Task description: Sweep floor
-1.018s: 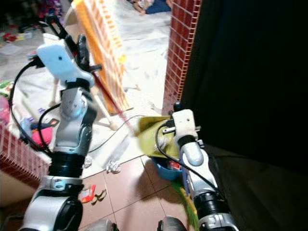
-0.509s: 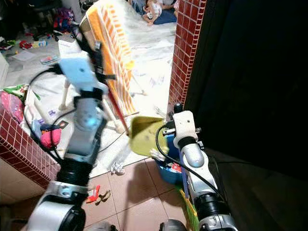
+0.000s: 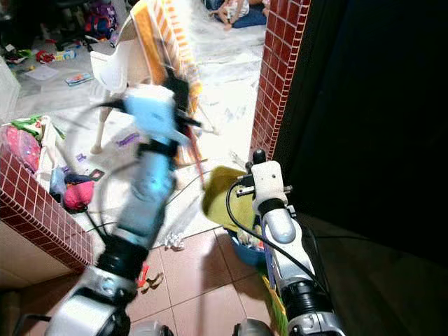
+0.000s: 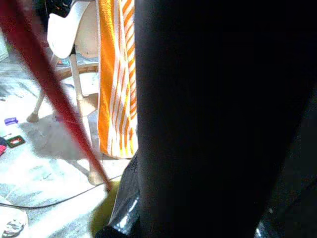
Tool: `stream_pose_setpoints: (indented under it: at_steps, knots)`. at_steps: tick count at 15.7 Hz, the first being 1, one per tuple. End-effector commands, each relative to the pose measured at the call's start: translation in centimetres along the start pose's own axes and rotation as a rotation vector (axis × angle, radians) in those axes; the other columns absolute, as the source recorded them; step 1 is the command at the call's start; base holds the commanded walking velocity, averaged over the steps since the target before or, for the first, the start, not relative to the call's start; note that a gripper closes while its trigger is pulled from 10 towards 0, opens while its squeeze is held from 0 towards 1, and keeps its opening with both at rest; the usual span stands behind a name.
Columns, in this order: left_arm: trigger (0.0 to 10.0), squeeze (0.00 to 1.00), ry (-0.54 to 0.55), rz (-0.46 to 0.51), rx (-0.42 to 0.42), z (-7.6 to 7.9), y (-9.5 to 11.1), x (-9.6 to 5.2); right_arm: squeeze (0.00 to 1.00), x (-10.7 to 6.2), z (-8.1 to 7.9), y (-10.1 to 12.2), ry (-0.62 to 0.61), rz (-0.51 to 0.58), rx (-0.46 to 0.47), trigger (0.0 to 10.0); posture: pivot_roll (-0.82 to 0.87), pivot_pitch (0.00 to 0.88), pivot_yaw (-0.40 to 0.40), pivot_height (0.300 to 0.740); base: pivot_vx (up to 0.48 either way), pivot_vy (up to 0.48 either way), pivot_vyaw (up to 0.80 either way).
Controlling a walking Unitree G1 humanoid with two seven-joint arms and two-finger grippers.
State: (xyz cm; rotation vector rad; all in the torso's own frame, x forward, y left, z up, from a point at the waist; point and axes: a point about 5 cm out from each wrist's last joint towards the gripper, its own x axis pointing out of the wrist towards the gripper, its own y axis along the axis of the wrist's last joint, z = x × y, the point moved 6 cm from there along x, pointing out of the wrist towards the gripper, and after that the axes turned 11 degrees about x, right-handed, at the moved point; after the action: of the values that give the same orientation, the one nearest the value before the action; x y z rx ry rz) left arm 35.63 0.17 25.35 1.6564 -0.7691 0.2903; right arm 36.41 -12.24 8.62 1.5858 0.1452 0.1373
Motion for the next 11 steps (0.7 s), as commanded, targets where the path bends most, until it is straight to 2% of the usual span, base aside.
stream_pose_setpoints:
  at_steps: [1,2,4,10,11]
  knots:
    - [10.0,0.0,-0.111,0.035,-0.024,2.3,0.6,-0.3,0.0,0.3,-0.4,1.6,0.013,0.065,0.0,10.0,-0.1,0.0,0.057,0.74,0.0,0.0,0.0]
    - [10.0,0.0,-0.138,0.053,-0.023,2.7,0.9,-0.4,0.0,0.3,-0.5,1.6,0.012,0.067,0.0,10.0,-0.1,0.0,0.056,0.74,0.0,0.0,0.0]
    - [10.0,0.0,-0.139,0.064,-0.009,2.5,1.1,-0.3,0.0,0.4,-0.4,1.7,0.011,0.068,0.0,10.0,-0.1,0.0,0.055,0.74,0.0,0.0,0.0]
    - [10.0,0.0,0.099,0.101,-0.03,-3.9,3.6,2.6,0.0,0.6,-0.6,1.7,0.019,0.071,-0.001,10.0,-0.09,0.0,0.048,0.74,0.0,0.0,0.0]
    - [10.0,0.0,0.148,0.116,-0.039,-5.4,4.4,3.1,0.0,0.6,-0.6,1.7,0.019,0.071,-0.001,10.0,-0.08,0.0,0.045,0.74,0.0,0.0,0.0]
